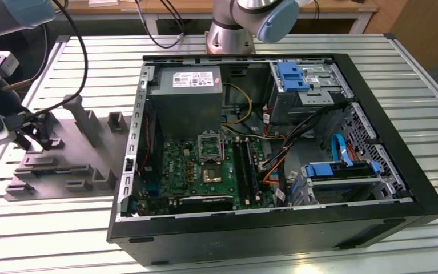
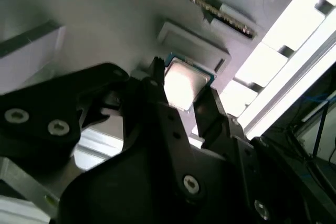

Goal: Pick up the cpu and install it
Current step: 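Pick up the cpu and move it towards the insertion slot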

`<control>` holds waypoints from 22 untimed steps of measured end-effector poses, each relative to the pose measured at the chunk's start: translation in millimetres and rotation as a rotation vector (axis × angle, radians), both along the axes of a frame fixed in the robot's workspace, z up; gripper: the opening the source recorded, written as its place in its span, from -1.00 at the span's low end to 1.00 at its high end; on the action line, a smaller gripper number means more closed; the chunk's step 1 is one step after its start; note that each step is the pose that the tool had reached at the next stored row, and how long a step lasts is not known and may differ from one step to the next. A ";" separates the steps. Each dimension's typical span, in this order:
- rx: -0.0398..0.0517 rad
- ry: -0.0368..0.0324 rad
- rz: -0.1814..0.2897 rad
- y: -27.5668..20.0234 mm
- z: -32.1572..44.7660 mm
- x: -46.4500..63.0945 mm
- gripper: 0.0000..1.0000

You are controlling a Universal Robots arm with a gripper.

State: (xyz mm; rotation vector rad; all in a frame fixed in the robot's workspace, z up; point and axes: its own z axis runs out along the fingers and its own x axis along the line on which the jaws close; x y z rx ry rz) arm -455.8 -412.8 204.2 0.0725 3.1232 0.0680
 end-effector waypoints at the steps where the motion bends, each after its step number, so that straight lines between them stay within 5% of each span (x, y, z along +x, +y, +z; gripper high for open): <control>1: 0.0001 -0.0002 0.000 0.0 0.2 0.0 -0.06; 4: 0.0001 -0.0001 0.000 0.0 0.3 0.0 -0.06; 6: -0.0012 0.0000 0.000 0.0 12.2 0.0 -0.06; 22: -0.0016 -0.0001 0.000 0.0 16.5 0.0 -0.06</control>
